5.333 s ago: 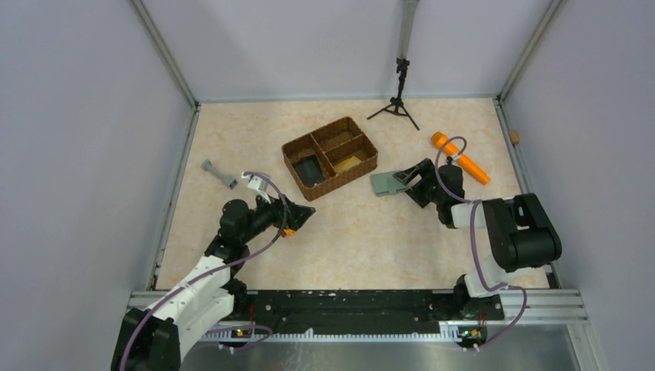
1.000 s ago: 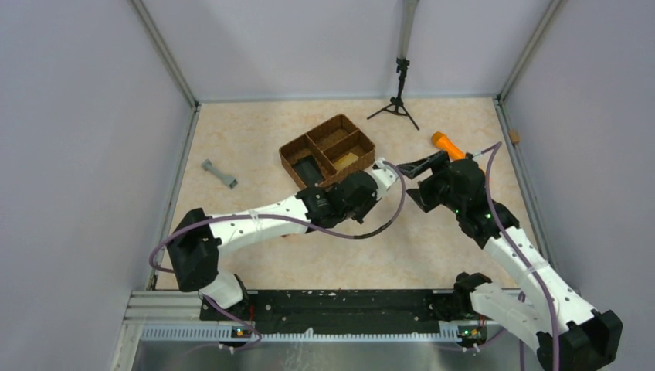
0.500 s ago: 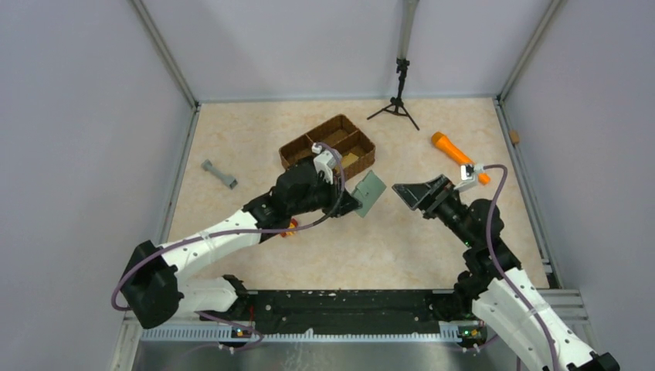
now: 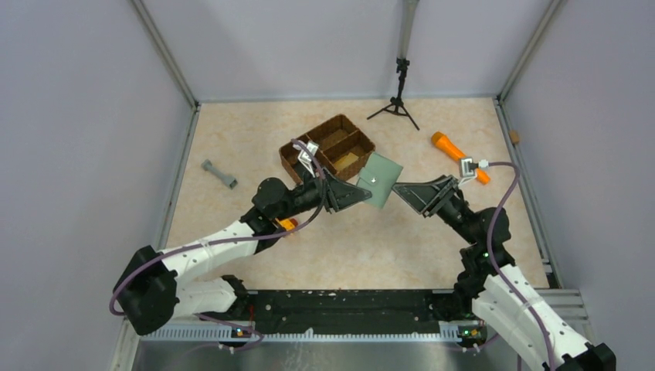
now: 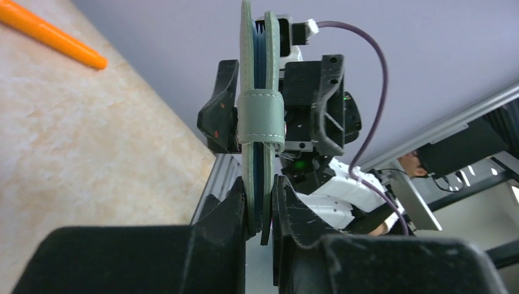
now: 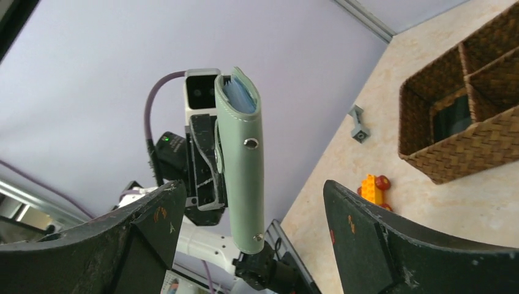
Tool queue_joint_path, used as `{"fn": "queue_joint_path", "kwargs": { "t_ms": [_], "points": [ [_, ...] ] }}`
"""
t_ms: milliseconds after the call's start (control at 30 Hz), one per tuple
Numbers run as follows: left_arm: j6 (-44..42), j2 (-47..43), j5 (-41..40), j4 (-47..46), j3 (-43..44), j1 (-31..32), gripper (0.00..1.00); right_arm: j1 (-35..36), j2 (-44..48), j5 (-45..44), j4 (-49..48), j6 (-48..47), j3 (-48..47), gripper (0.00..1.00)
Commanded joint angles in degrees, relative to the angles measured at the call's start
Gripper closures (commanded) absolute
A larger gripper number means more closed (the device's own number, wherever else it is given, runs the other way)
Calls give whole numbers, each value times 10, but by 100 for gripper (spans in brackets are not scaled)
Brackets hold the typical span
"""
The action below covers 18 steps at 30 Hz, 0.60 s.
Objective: Take the credit cards out of the card holder
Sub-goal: Open the card holder at the center of the board.
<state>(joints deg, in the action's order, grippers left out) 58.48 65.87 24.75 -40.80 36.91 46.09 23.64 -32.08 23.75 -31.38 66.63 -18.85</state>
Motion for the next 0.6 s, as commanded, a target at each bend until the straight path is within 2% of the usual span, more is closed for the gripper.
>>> {"fn": "queue_joint_path", "kwargs": {
  "t_ms": [0,233,400,467,567],
  "points": [
    [68,32,36,-161,8,-3,98,5,-4,14,-62,17,-21,22],
    [104,74,58,-216,20,-3,97,5,-5,-1,-58,19,-32,36],
    [99,77,54,-199,22,-2,94,5,-5,-7,-60,19,-32,57],
    [93,79,55,-183,27,-3,93,5,-5,-8,-61,23,-32,60],
    [84,78,58,-165,33,-2,89,5,-4,-10,-56,24,-33,71]
  ]
}}
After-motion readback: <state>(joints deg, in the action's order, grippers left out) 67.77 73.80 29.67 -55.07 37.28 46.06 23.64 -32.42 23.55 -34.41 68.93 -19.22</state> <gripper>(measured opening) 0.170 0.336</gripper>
